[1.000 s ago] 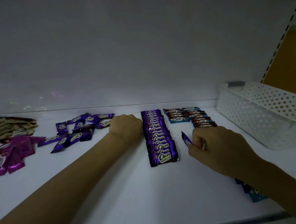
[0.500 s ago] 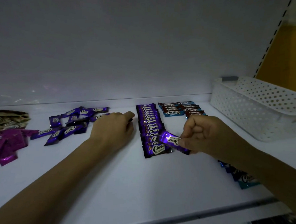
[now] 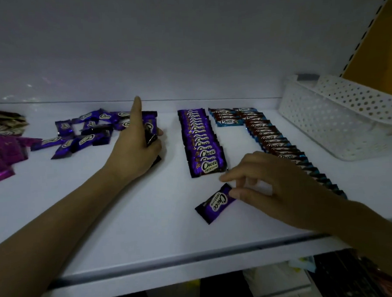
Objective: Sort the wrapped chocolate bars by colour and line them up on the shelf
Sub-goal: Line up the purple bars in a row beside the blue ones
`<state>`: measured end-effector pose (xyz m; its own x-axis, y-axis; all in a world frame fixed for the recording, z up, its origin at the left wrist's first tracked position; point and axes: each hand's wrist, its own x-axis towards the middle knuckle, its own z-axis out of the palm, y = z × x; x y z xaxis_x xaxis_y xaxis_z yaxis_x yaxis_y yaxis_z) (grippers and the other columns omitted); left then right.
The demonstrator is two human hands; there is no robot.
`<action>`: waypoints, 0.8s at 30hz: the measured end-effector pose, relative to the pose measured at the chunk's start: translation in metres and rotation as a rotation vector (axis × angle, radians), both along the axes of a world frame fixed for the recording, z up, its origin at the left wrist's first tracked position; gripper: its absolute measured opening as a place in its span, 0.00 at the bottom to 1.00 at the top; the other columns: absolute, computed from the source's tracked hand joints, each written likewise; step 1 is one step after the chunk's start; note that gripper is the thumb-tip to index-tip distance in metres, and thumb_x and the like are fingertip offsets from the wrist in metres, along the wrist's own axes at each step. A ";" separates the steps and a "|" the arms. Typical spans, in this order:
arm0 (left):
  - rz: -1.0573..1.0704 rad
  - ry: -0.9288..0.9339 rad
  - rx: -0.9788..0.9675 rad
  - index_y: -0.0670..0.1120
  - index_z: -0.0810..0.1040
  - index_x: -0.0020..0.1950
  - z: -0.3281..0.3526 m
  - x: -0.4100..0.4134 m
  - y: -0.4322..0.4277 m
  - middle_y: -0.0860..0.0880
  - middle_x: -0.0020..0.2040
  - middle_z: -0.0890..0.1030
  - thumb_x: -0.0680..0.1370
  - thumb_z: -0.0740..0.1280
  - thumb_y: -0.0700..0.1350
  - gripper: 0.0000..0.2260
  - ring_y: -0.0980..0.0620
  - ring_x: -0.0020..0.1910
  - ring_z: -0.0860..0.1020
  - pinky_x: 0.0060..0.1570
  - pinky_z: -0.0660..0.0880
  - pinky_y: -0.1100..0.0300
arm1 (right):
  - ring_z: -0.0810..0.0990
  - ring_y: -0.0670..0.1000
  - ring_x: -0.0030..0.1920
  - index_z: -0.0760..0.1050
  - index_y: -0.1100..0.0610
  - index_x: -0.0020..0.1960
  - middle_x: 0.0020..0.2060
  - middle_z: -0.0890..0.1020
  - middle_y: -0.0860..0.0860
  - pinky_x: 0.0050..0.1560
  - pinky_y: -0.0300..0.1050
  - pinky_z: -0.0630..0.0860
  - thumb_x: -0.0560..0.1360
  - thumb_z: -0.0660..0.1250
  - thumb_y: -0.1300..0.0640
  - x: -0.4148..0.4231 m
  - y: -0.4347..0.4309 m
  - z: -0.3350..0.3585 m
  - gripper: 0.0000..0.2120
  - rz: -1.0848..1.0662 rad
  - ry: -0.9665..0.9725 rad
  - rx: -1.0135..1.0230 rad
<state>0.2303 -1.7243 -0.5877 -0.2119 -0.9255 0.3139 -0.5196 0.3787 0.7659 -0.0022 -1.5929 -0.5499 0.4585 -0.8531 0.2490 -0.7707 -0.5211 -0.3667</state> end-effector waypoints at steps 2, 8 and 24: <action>-0.007 0.034 0.000 0.51 0.36 0.78 0.000 -0.001 0.000 0.58 0.48 0.79 0.78 0.64 0.34 0.42 0.65 0.41 0.77 0.38 0.71 0.75 | 0.72 0.42 0.46 0.78 0.51 0.61 0.43 0.74 0.44 0.48 0.36 0.68 0.75 0.65 0.47 0.001 -0.006 -0.003 0.17 0.001 0.072 0.031; -0.009 0.094 0.002 0.50 0.43 0.79 0.000 -0.001 -0.001 0.49 0.51 0.81 0.77 0.65 0.34 0.39 0.62 0.43 0.77 0.42 0.71 0.66 | 0.75 0.42 0.44 0.73 0.49 0.46 0.41 0.76 0.42 0.46 0.37 0.70 0.73 0.70 0.52 0.003 -0.008 0.000 0.05 -0.014 -0.022 0.109; 0.039 0.110 -0.039 0.61 0.71 0.47 0.004 0.001 0.001 0.57 0.41 0.76 0.73 0.74 0.42 0.16 0.68 0.36 0.75 0.37 0.69 0.75 | 0.78 0.40 0.42 0.78 0.47 0.52 0.37 0.80 0.42 0.43 0.28 0.71 0.68 0.75 0.51 0.009 -0.018 0.002 0.14 -0.069 -0.125 0.234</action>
<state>0.2311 -1.7232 -0.5841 -0.1378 -0.9192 0.3690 -0.4483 0.3901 0.8043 0.0065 -1.6104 -0.5480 0.3757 -0.9221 0.0924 -0.7423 -0.3591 -0.5657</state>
